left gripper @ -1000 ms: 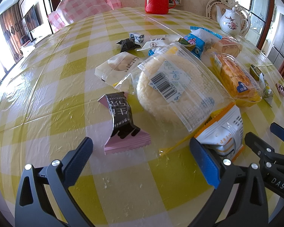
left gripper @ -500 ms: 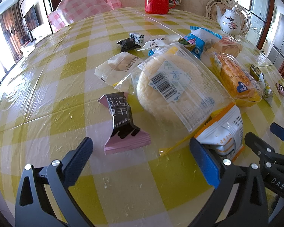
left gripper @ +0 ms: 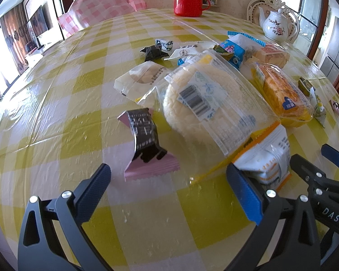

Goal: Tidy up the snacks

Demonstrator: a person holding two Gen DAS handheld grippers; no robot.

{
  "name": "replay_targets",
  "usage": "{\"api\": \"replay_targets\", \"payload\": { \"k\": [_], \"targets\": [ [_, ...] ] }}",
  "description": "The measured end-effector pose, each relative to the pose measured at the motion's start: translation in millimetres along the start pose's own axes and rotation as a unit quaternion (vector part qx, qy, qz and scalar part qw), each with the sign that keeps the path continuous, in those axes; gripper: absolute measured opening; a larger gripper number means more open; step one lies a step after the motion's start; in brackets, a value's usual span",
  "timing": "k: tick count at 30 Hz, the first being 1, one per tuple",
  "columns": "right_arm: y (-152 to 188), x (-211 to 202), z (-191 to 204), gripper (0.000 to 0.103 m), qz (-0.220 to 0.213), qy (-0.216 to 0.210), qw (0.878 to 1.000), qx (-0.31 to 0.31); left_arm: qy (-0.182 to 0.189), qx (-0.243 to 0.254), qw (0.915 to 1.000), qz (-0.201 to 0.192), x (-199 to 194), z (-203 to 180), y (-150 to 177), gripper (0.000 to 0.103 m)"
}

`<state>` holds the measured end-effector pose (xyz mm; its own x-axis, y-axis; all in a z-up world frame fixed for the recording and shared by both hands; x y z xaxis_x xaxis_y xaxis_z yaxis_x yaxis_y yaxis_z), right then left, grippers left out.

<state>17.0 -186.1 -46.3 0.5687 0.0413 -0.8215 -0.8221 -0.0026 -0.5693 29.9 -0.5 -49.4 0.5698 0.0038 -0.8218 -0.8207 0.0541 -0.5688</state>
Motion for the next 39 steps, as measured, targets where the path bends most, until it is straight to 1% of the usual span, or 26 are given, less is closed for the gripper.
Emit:
{"api": "replay_targets", "payload": {
  "k": [2,3,4,5,6,8,9,10,11,12,14,15,17,19,20,21,22,23,24,27,29,31,33,36,39],
  "targets": [
    [6,-5,2,0.087,0.010,-0.029,0.999,-0.032,0.009,0.010,0.9999,0.002,-3,-2,7,0.102],
    [11,-9,-4,0.087,0.006,-0.046,0.999,-0.026,0.013,0.015,0.9998,0.003,-5,-1,9,0.102],
    [17,-16,-16,0.087,0.001,-0.066,0.998,-0.003,0.018,0.020,0.9996,0.004,-9,-1,14,0.102],
    [24,-24,-31,0.087,-0.004,-0.078,0.997,0.019,0.021,0.020,0.9996,0.003,-14,1,19,0.102],
    [27,-27,-38,0.087,-0.011,-0.082,0.996,0.024,0.030,0.014,0.9995,-0.001,-20,2,26,0.102],
    [38,-40,-58,0.087,-0.023,-0.083,0.996,0.030,0.052,0.004,0.9986,-0.007,-30,-1,34,0.102],
    [41,-44,-65,0.087,-0.029,-0.083,0.996,0.031,0.070,0.003,0.9975,-0.012,-34,-6,37,0.102],
    [45,-49,-73,0.087,-0.037,-0.080,0.996,0.035,0.085,0.009,0.9961,-0.024,-39,-16,37,0.102],
    [46,-51,-80,0.087,-0.043,-0.075,0.995,0.039,0.087,0.019,0.9954,-0.034,-42,-25,35,0.102],
    [48,-53,-84,0.087,-0.048,-0.072,0.995,0.044,0.083,0.042,0.9947,-0.044,-43,-39,30,0.102],
    [48,-55,-91,0.087,-0.052,-0.073,0.995,0.054,0.078,0.076,0.9931,-0.042,-38,-64,25,0.102],
    [48,-55,-93,0.087,-0.052,-0.074,0.994,0.057,0.078,0.083,0.9928,-0.038,-32,-76,20,0.102],
    [47,-54,-92,0.087,-0.053,-0.070,0.995,0.055,0.078,0.080,0.9932,-0.031,-23,-87,11,0.102],
    [46,-54,-89,0.087,-0.057,-0.066,0.995,0.049,0.083,0.071,0.9934,-0.037,-18,-98,1,0.100],
    [46,-54,-90,0.087,-0.061,-0.064,0.995,0.050,0.080,0.073,0.9934,-0.038,-16,-101,-2,0.096],
    [44,-54,-91,0.087,-0.063,-0.064,0.995,0.052,0.079,0.078,0.9932,-0.035,-15,-103,-2,0.078],
    [42,-53,-93,0.087,-0.063,-0.062,0.995,0.054,0.082,0.083,0.9929,-0.025,-10,-104,-1,0.053],
    [39,-52,-94,0.087,-0.064,-0.059,0.995,0.054,0.082,0.081,0.9931,-0.026,-10,-103,0,0.051],
    [34,-50,-94,0.087,-0.066,-0.055,0.995,0.051,0.087,0.075,0.9930,-0.028,-11,-100,-1,0.041],
    [12,-36,-91,0.087,-0.068,-0.046,0.996,0.041,0.112,0.039,0.9922,-0.036,-16,-81,1,0.038],
    [-5,-25,-92,0.087,-0.070,-0.038,0.996,0.039,0.134,0.018,0.9898,-0.044,-22,-67,4,0.038],
    [-25,-7,-96,0.087,-0.060,-0.008,0.998,0.028,0.143,0.003,0.9886,-0.045,-26,-56,9,0.038],
    [-37,9,-100,0.087,-0.044,0.008,0.999,0.023,0.154,-0.008,0.9870,-0.045,-28,-45,13,0.038],
    [-54,29,-103,0.087,-0.025,0.013,1.000,0.013,0.162,-0.022,0.9856,-0.044,-30,-32,17,0.038],
    [-67,43,-102,0.086,-0.018,0.005,1.000,0.004,0.174,-0.035,0.9834,-0.037,-27,-27,17,0.038]
  ]
}}
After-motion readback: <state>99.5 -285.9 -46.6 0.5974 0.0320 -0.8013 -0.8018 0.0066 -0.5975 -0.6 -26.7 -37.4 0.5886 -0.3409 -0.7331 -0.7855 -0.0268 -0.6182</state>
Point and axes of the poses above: each gripper's, at about its wrist camera, not at the fingertips, and x roughly the way its jaws point, z to its left, y to its underside, the point moved 6 cm from there along x, roughly the way its jaws point, and after that the axes turned 1 degree about x, right-handed, at the moved point
